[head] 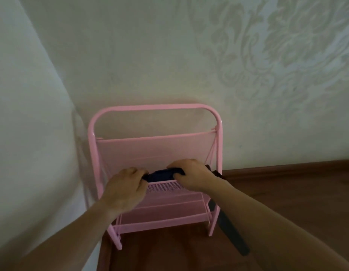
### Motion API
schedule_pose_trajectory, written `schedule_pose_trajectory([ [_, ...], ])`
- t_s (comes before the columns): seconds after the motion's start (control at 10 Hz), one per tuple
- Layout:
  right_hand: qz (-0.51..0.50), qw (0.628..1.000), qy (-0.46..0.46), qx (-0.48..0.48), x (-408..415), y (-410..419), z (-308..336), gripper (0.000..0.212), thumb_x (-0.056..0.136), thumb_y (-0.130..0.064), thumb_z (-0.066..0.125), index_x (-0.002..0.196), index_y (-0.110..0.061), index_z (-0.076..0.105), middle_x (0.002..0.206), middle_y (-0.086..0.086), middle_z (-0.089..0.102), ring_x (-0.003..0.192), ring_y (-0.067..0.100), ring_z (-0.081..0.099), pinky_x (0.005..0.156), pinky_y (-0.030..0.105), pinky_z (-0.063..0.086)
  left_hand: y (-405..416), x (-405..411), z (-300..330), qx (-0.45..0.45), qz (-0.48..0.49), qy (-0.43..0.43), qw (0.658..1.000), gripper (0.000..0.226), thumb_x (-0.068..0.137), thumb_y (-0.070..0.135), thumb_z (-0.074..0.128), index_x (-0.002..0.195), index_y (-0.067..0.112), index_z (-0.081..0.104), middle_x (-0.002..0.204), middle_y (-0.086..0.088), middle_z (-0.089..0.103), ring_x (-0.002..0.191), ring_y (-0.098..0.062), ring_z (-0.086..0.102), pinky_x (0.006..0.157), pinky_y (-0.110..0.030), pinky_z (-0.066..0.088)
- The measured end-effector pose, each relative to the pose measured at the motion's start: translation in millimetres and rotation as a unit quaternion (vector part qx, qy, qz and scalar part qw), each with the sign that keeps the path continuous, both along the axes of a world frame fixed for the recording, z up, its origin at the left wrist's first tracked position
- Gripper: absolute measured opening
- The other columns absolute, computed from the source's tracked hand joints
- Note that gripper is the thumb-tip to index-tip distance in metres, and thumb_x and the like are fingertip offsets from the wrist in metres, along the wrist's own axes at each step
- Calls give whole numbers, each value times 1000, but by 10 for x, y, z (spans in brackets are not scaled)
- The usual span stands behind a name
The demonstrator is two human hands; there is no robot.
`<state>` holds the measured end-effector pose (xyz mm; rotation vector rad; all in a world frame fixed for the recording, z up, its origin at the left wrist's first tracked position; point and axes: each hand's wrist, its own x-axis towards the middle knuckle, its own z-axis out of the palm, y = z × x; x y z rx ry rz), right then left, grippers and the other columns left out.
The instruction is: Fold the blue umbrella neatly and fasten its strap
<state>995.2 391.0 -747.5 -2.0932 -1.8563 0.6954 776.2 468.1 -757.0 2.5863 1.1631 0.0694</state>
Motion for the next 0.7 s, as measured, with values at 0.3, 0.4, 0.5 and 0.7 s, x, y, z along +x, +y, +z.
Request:
schedule_pose_trajectory([
  [0.3, 43, 978, -194, 65, -75, -390, -222, 26, 92, -26, 61, 118, -22, 58, 107, -1, 64, 92, 20, 59, 90, 40, 50, -103, -110, -276, 106, -110, 88, 984, 70, 54, 2, 87, 118, 20, 68, 104, -2, 74, 82, -25, 72, 60, -45, 62],
  [0.4, 35, 971, -225, 68, -146, -362, -291, 23, 90, -14, 62, 112, -18, 58, 103, 2, 64, 90, 21, 57, 92, 40, 48, -120, -66, -300, 142, -102, 92, 980, 64, 50, -11, 83, 108, 14, 71, 92, -6, 76, 72, -29, 72, 61, -45, 62],
  [0.5, 29, 972, -234, 14, -164, -332, -192, 29, 90, -16, 64, 118, -16, 55, 111, 6, 63, 98, 24, 58, 98, 43, 46, -136, 7, -188, 140, -98, 115, 978, 59, 76, -5, 71, 129, 18, 62, 111, -8, 75, 95, -32, 73, 84, -49, 60],
  [0.7, -87, 986, -143, 24, -630, -808, 752, 47, 86, -20, 65, 132, -19, 53, 130, 5, 59, 121, 28, 55, 108, 45, 44, -721, -9, 908, 119, -37, 134, 983, 77, 92, 14, 58, 159, 29, 24, 139, -6, 57, 123, -30, 58, 105, -44, 47],
])
